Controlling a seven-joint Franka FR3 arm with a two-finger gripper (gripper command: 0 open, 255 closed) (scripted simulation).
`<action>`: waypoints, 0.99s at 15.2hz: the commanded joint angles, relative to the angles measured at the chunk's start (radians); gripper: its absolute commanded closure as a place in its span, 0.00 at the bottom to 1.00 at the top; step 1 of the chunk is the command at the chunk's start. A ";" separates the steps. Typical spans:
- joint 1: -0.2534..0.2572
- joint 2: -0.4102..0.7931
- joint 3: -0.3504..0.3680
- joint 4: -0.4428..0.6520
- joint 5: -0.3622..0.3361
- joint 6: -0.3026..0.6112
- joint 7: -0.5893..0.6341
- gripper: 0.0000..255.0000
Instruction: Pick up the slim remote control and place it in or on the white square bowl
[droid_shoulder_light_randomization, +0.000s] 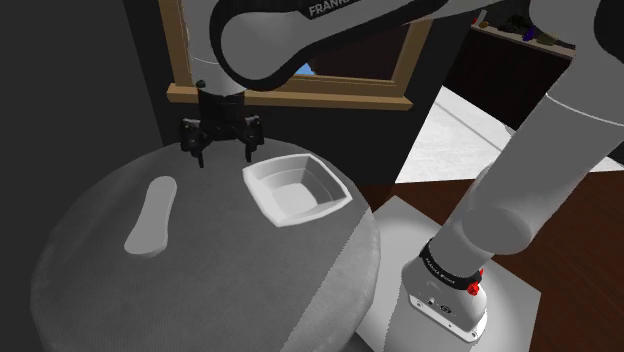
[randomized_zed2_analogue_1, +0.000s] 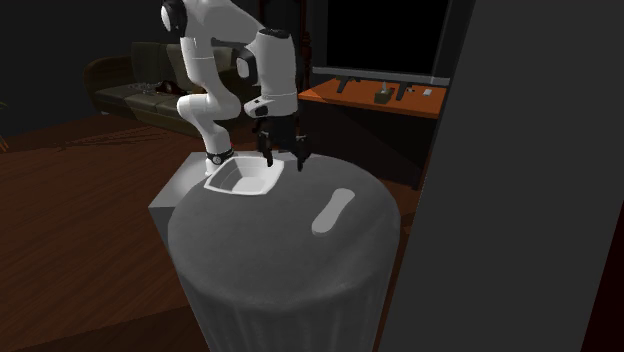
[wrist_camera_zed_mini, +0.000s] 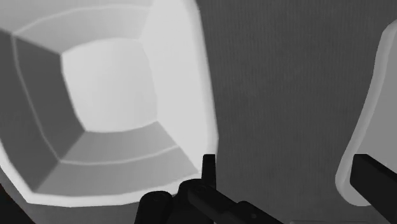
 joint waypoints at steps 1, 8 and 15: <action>0.017 0.098 0.019 0.068 -0.057 0.011 0.080 0.00; 0.146 0.404 0.007 0.344 -0.222 -0.022 0.290 0.00; 0.230 0.566 -0.028 0.495 -0.284 -0.030 0.361 0.00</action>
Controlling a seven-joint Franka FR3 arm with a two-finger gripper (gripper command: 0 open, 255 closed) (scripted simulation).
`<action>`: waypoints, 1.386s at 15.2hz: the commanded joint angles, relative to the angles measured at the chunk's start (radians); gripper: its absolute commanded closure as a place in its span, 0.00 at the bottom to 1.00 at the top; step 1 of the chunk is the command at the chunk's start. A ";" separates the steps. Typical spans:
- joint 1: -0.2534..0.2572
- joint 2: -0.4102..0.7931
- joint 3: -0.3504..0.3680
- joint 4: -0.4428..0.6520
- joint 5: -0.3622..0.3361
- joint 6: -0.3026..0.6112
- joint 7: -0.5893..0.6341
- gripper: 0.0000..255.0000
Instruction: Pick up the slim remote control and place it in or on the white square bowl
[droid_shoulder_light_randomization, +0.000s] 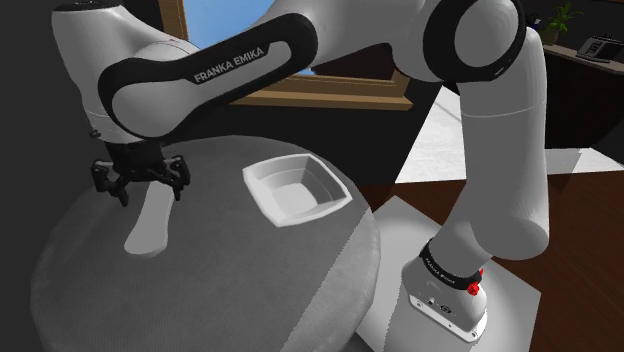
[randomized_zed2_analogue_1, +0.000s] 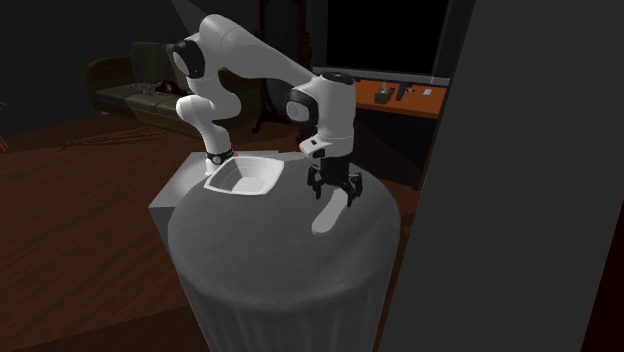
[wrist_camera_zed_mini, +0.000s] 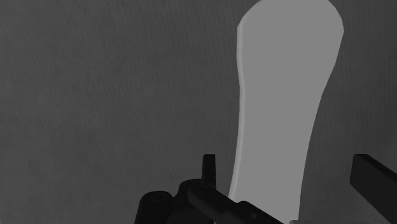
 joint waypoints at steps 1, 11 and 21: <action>0.003 0.013 -0.005 -0.005 -0.007 0.017 0.005 0.00; 0.008 0.034 -0.013 -0.022 -0.019 0.053 0.012 0.00; 0.008 0.035 -0.013 -0.021 -0.019 0.053 0.012 1.00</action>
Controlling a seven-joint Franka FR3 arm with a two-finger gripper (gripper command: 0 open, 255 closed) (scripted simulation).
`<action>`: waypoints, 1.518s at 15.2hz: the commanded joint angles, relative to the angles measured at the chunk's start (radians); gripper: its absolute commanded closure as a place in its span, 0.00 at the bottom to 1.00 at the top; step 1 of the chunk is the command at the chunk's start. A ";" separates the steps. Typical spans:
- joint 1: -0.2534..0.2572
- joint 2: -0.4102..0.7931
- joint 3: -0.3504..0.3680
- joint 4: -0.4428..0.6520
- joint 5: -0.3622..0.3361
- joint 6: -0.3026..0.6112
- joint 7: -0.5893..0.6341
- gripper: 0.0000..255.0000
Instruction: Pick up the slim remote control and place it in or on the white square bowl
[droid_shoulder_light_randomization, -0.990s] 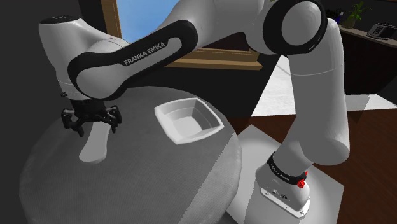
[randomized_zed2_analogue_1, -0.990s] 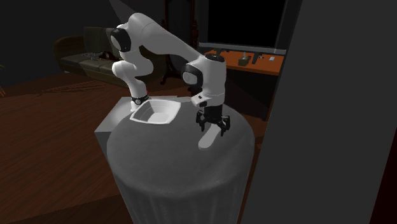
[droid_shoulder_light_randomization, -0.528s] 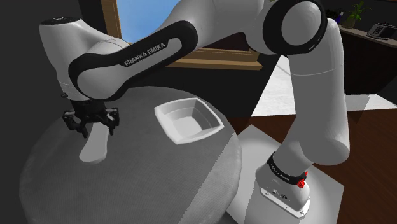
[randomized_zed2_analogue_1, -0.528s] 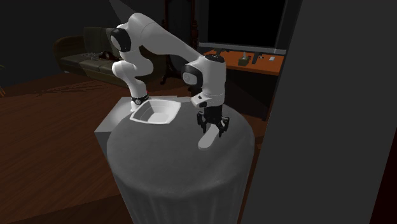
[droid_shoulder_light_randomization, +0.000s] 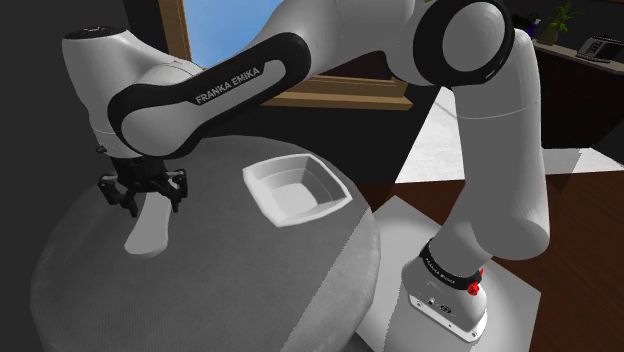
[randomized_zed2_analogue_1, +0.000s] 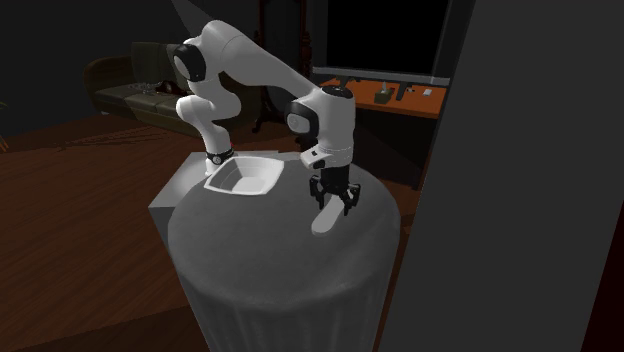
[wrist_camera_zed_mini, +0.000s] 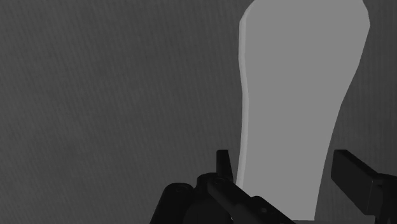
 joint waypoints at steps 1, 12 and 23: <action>0.000 0.000 0.000 0.000 0.000 0.000 0.000 1.00; -0.007 -0.056 0.021 0.067 0.034 -0.117 -0.020 1.00; -0.002 -0.088 0.034 0.170 0.056 -0.247 -0.036 1.00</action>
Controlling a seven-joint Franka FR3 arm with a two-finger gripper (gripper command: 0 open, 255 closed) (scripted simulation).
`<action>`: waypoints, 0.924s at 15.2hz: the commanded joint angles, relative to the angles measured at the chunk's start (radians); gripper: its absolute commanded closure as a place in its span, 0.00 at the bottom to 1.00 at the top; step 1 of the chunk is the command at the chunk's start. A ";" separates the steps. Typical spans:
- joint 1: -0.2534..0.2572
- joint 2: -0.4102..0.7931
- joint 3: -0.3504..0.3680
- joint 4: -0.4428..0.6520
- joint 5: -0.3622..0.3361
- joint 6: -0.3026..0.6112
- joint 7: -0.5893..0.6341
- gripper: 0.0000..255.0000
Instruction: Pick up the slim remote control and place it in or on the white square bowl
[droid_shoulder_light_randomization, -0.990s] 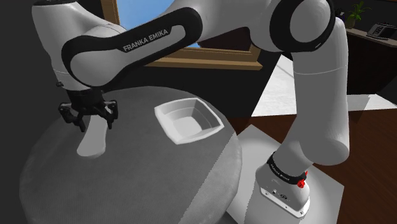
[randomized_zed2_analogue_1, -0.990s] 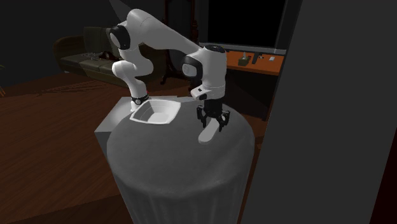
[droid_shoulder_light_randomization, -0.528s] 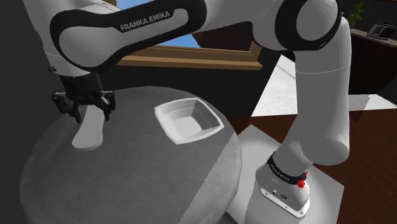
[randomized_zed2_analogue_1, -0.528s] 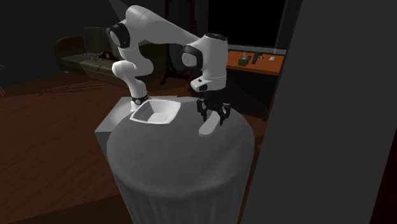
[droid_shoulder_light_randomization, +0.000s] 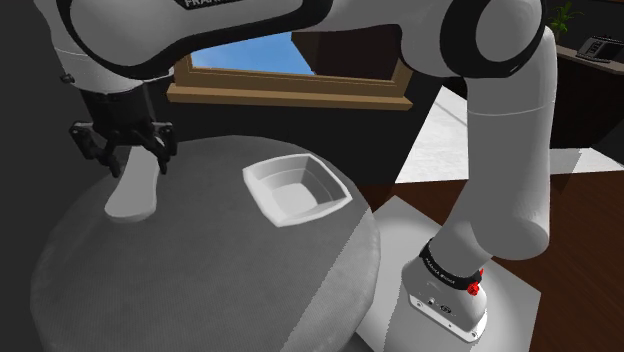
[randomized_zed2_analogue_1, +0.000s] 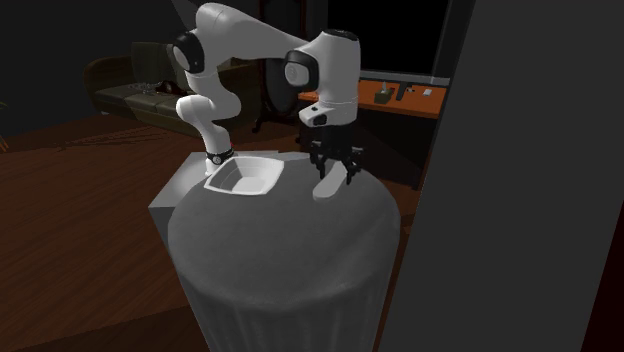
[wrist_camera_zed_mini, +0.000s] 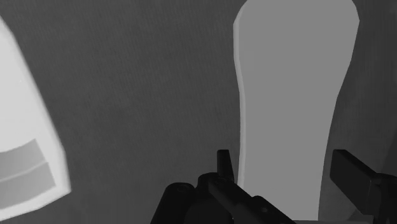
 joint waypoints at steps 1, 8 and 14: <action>0.003 -0.005 0.002 0.022 0.003 -0.026 -0.002 1.00; -0.130 -0.240 0.031 -0.277 0.116 0.066 -0.082 1.00; -0.227 -0.508 0.015 -0.569 0.275 0.133 -0.235 1.00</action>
